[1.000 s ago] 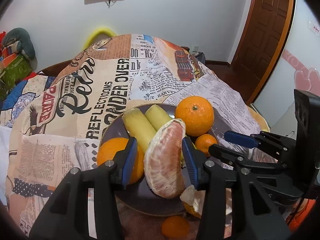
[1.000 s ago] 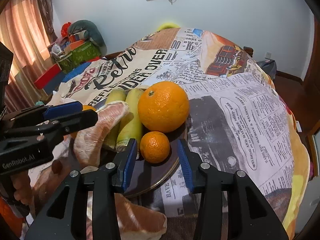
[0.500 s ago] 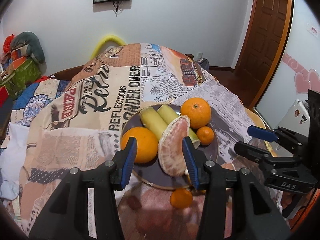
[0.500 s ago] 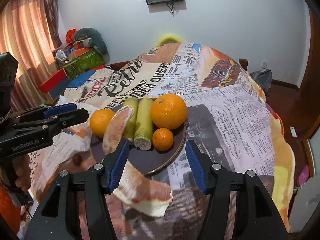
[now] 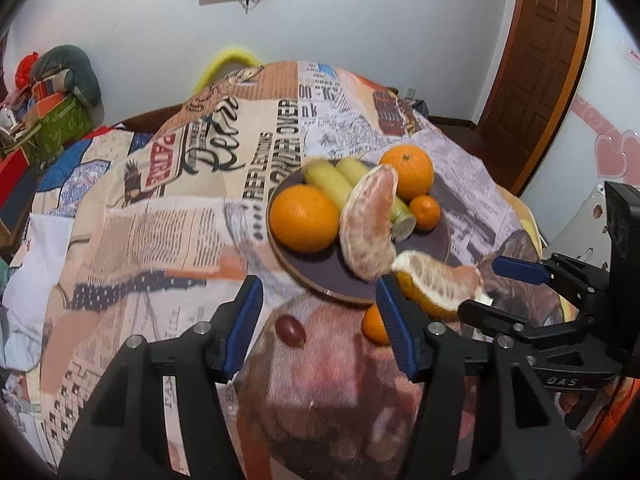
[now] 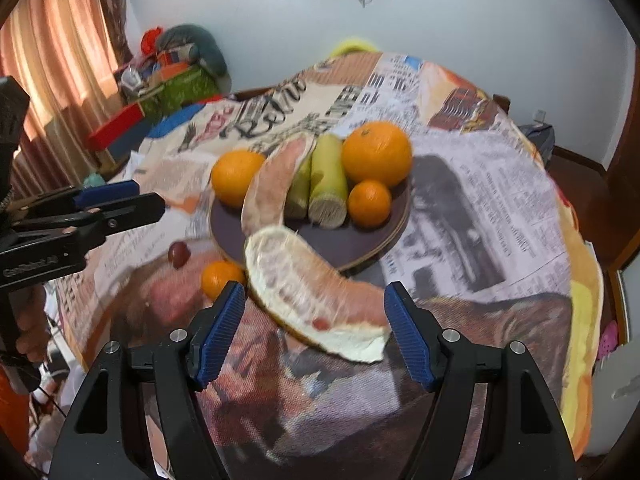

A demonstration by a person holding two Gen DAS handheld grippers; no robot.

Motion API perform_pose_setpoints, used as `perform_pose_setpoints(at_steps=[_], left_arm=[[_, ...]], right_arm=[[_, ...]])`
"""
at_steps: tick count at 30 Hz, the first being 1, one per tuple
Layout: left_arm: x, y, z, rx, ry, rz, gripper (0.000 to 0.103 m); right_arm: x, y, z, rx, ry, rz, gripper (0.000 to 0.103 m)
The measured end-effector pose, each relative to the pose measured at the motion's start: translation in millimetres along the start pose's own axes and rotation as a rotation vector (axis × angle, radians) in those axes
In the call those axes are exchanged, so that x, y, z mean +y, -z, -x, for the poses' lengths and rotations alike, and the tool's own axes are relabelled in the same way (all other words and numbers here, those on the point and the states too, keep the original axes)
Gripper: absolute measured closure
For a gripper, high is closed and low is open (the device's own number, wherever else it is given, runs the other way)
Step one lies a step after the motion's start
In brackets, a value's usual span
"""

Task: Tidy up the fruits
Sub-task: 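Grasp the second pomelo segment with the right tool while the left tool grasps a small mandarin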

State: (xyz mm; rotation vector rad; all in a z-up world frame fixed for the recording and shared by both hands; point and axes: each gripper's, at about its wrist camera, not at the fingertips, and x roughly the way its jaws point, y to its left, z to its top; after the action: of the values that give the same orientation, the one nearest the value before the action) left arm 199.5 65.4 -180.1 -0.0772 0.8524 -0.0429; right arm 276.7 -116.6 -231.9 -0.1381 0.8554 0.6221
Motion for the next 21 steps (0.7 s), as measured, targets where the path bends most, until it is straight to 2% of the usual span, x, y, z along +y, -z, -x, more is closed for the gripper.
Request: perform_pose_setpoints(at_steps=[7, 15, 19, 21], left_arm=[[5, 15, -12, 0.044, -0.016, 0.010, 0.044], [7, 19, -28, 0.087, 0.005, 0.028, 0.044], [1, 19, -30, 0.086, 0.004, 0.018, 0.038], [-2, 19, -30, 0.083, 0.001, 0.009, 0.036]], right_arm=[[8, -4, -20, 0.029, 0.003, 0.034, 0.034], [10, -11, -32, 0.040, -0.014, 0.052, 0.034], [11, -10, -34, 0.031, -0.014, 0.077, 0.034], [14, -9, -32, 0.022, -0.029, 0.092, 0.047]])
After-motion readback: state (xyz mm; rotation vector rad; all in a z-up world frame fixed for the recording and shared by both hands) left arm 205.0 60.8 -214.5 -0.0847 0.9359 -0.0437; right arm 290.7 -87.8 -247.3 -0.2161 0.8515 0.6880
